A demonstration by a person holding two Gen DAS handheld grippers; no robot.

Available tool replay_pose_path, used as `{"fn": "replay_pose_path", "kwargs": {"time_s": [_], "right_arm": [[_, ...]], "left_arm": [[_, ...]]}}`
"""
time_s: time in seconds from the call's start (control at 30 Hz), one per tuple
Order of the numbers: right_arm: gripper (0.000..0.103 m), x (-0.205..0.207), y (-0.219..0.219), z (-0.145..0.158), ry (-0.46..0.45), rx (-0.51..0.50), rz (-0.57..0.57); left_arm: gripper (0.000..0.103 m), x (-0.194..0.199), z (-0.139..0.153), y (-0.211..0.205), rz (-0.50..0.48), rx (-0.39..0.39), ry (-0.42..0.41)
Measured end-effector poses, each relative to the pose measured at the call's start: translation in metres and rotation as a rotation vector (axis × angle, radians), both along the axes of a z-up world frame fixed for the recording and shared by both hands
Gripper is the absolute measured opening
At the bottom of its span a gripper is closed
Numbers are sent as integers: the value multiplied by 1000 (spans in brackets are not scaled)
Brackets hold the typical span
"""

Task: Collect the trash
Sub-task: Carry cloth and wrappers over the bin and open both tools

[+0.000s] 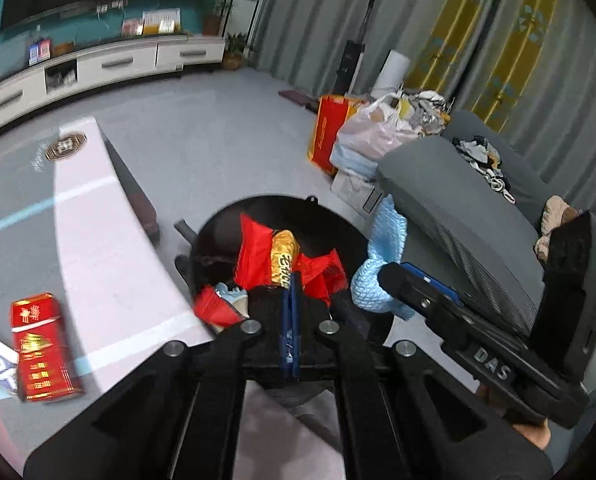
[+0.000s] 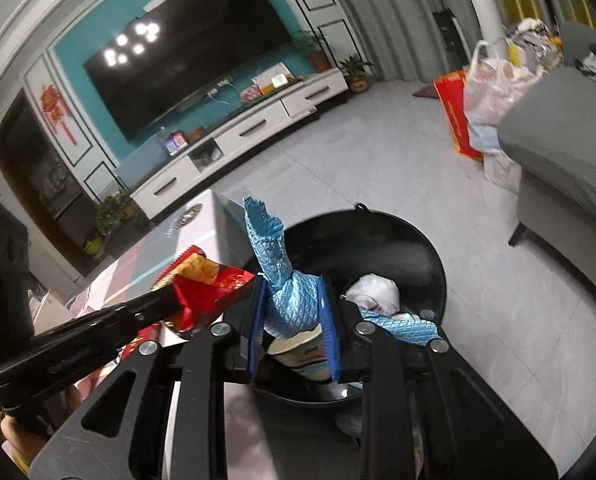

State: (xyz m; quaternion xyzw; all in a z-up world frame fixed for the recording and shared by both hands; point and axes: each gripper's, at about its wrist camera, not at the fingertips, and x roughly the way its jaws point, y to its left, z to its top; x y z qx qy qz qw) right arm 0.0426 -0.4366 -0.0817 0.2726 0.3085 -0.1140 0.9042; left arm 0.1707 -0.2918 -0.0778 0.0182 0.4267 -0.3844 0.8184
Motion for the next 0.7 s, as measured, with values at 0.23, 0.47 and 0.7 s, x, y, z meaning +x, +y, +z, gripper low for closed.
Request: {"fn": "replay_pose_path", "kwargs": {"time_s": [0.23,0.47,0.7], "right_arm": [[28,3,-17,-19,58,81,-36],[31,7,-24,-32,105,143,-63],[35,3,-28,-30,102,151,-79]], "left_arm": [[1,18,-24,-22,5,47,62],[45,23,-32,-29,2,70,79],[51,16,-28,-22,5,60,64]]}}
